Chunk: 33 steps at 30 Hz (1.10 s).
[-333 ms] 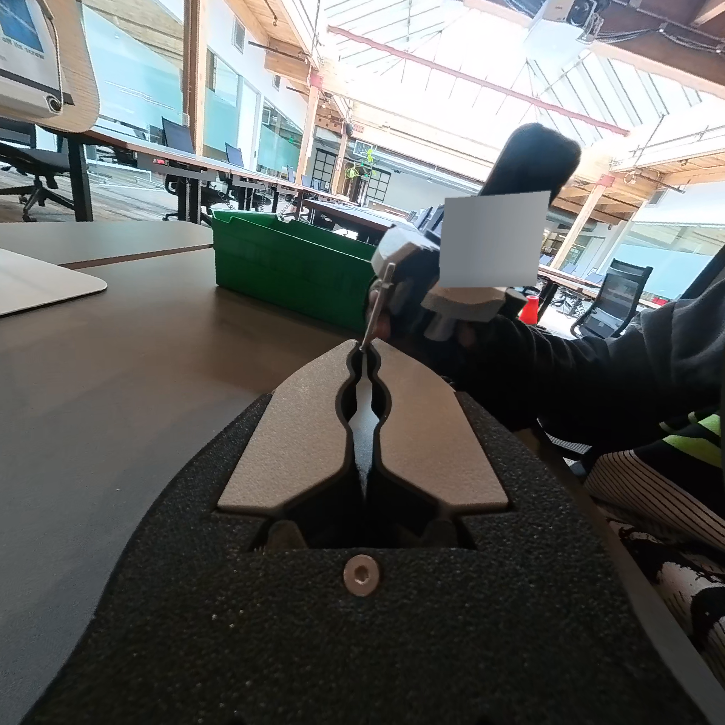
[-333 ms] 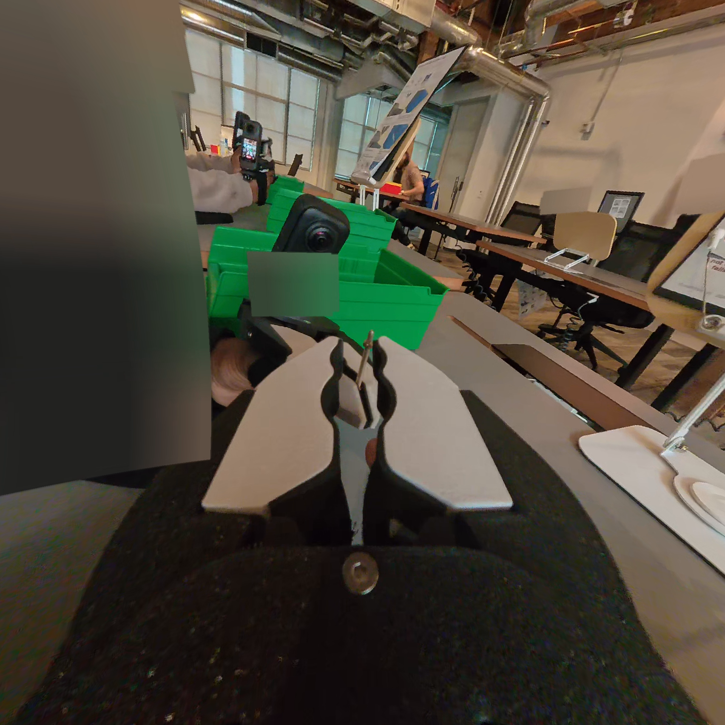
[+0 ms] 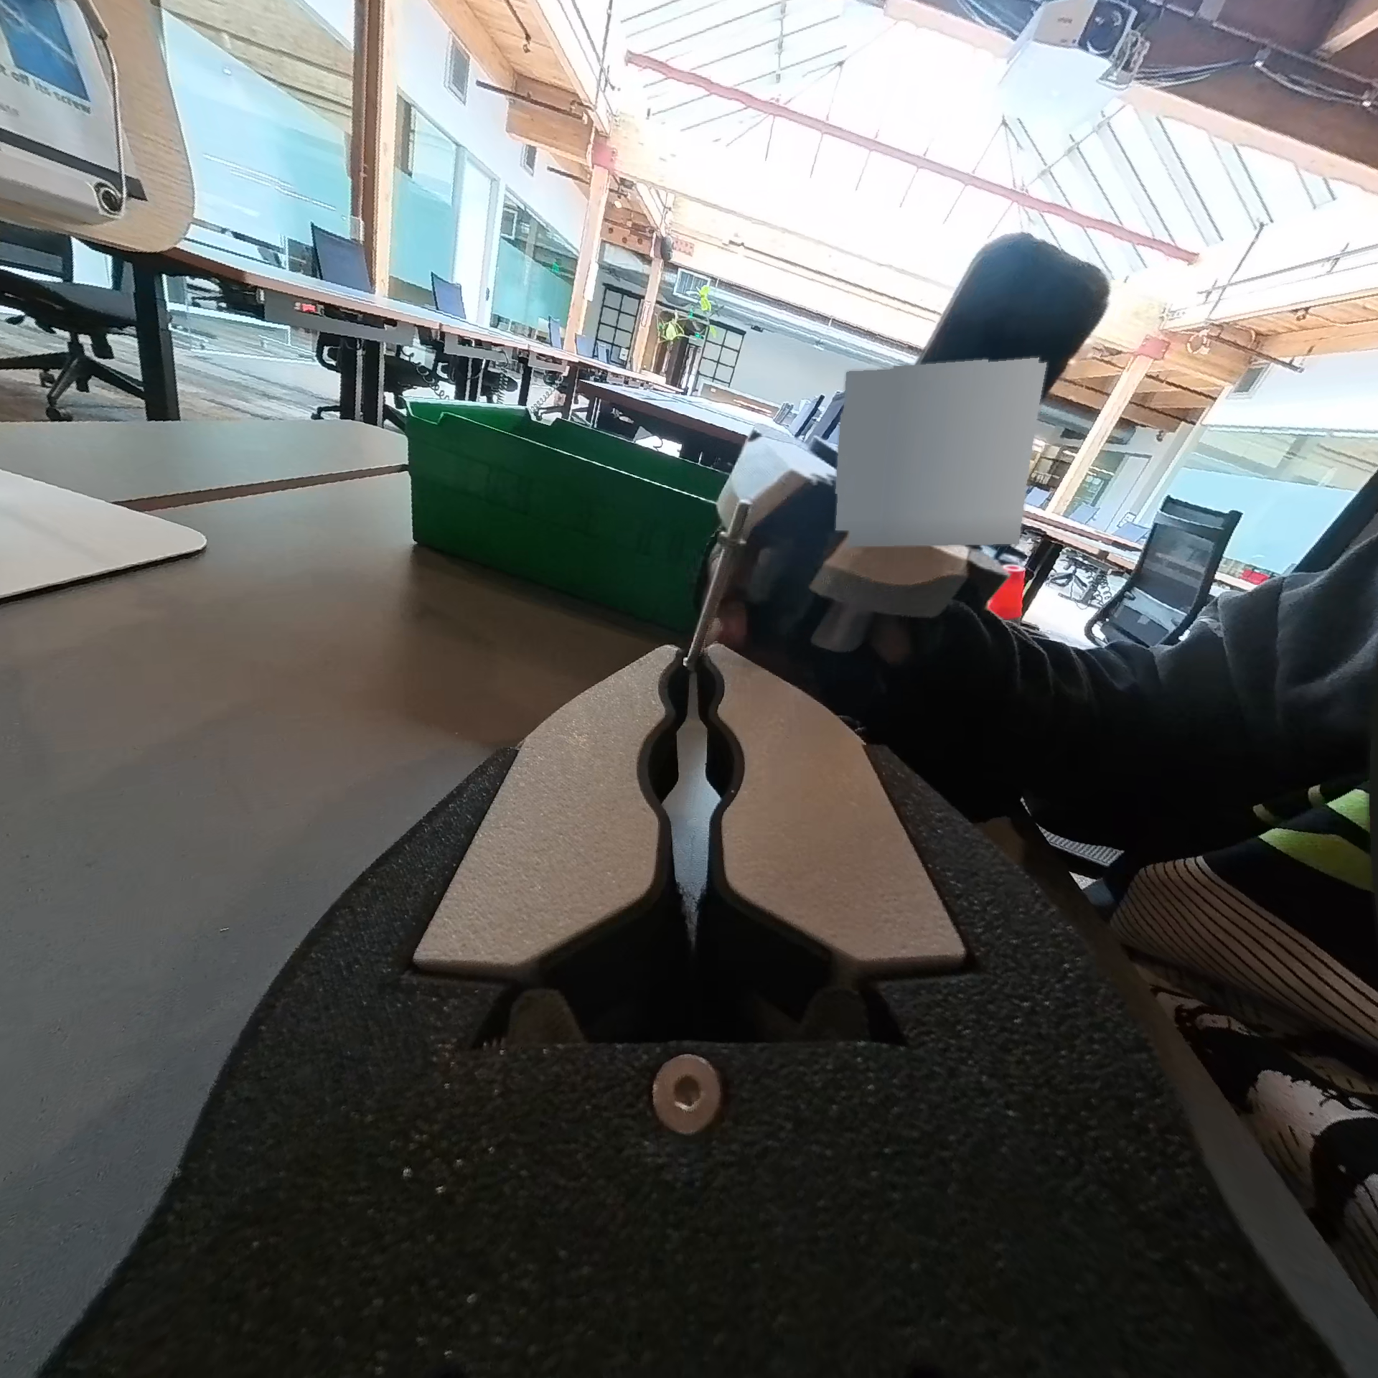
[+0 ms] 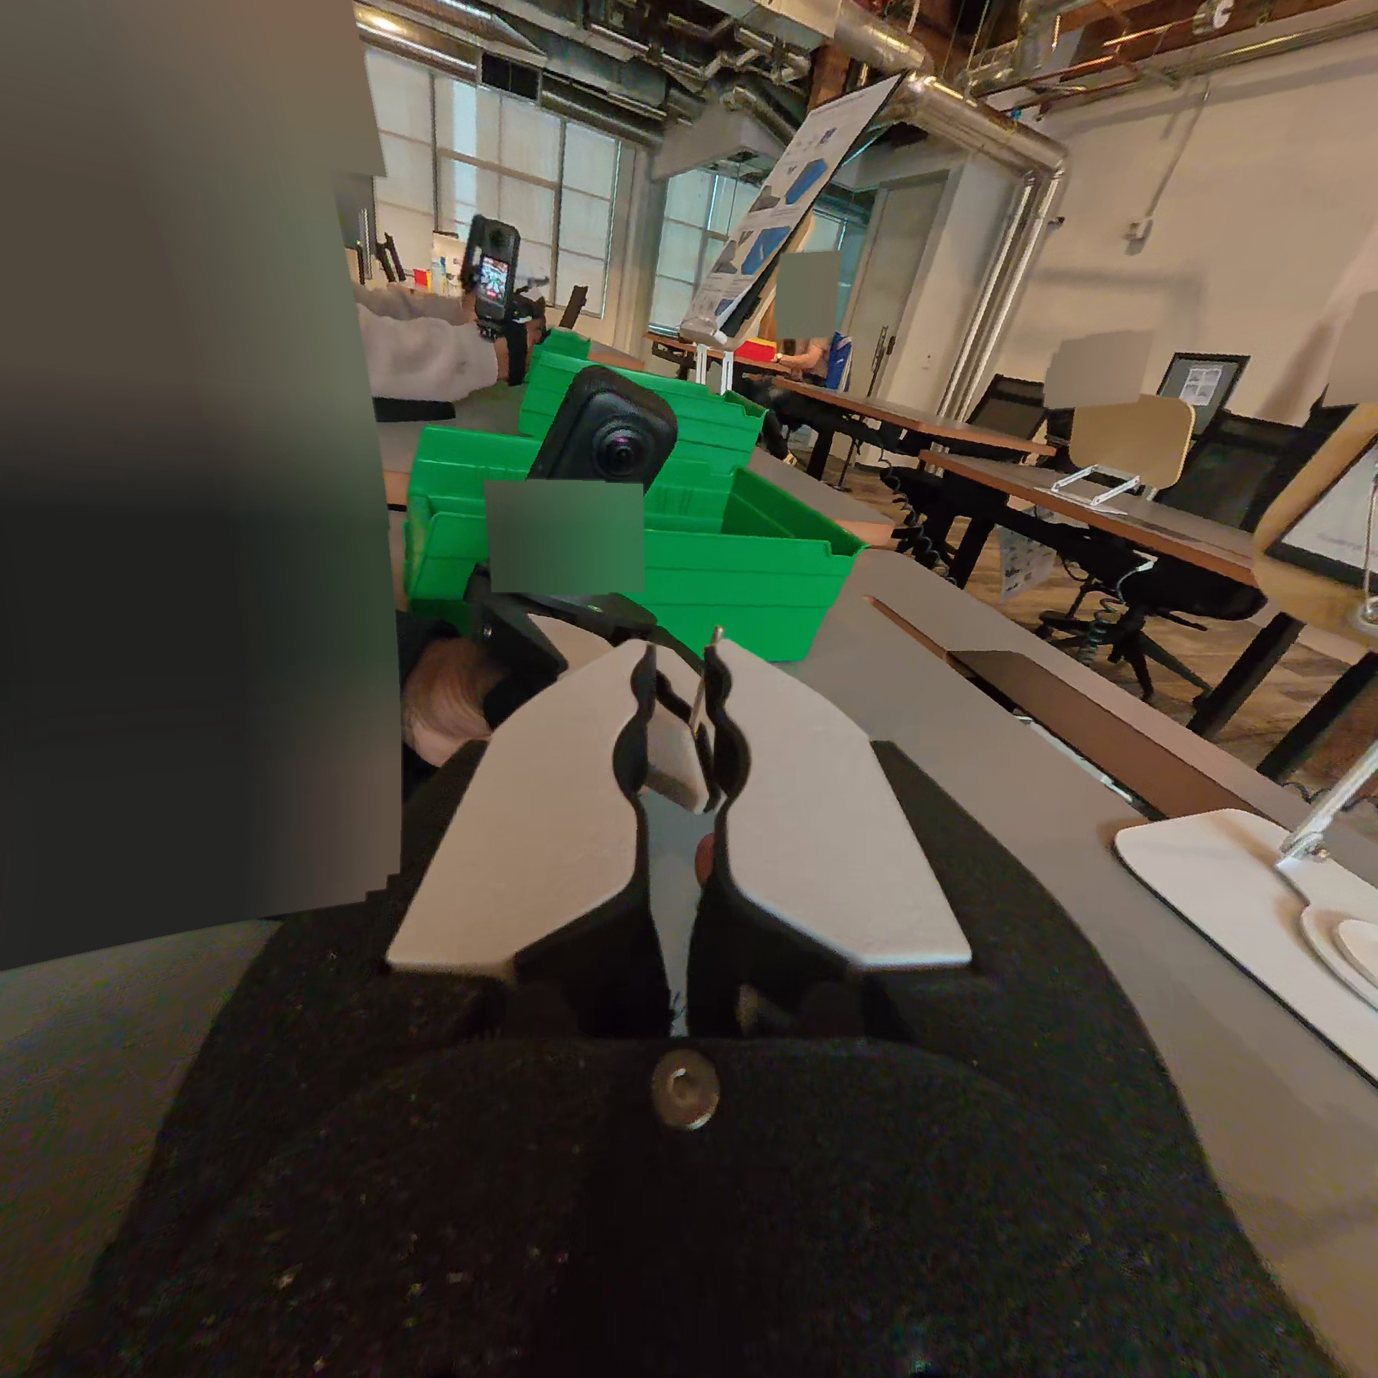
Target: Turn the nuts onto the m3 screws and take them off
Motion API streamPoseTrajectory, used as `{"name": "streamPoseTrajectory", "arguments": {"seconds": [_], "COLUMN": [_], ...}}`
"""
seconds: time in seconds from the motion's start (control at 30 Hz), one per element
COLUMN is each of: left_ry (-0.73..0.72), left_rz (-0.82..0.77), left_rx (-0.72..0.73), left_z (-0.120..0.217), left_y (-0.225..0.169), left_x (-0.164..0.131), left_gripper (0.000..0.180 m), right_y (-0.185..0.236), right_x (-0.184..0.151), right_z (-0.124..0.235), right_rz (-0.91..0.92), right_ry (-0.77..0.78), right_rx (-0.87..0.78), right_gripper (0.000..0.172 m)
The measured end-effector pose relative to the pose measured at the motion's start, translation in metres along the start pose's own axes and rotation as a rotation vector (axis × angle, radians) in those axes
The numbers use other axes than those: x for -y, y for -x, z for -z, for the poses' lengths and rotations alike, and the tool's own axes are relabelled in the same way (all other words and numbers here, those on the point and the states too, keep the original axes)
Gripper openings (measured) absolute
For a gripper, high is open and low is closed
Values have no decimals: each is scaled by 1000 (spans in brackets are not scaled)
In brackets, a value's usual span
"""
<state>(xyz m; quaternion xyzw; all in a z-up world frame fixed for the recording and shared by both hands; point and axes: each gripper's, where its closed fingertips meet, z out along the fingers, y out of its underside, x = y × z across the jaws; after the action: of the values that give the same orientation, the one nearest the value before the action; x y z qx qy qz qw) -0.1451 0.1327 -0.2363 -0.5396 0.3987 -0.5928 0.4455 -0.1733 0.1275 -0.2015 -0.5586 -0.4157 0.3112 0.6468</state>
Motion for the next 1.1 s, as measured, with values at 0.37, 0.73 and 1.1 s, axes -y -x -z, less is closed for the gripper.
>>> {"name": "streamPoseTrajectory", "arguments": {"seconds": [0.37, 0.73, 1.1], "left_ry": [2, 5, -8], "left_rz": [0, -2, 6], "left_rx": [0, -3, 11], "left_z": [0, 0, 1], "left_y": [0, -1, 2], "left_x": [0, -1, 1], "left_gripper": [1, 1, 1], "right_y": [3, 0, 1], "right_x": [-3, -6, -2], "right_z": [-3, -5, 3], "right_rz": [22, 23, -9], "right_ry": [13, 24, 13], "right_rx": [6, -8, 5], "right_gripper": [22, 27, 9]}}
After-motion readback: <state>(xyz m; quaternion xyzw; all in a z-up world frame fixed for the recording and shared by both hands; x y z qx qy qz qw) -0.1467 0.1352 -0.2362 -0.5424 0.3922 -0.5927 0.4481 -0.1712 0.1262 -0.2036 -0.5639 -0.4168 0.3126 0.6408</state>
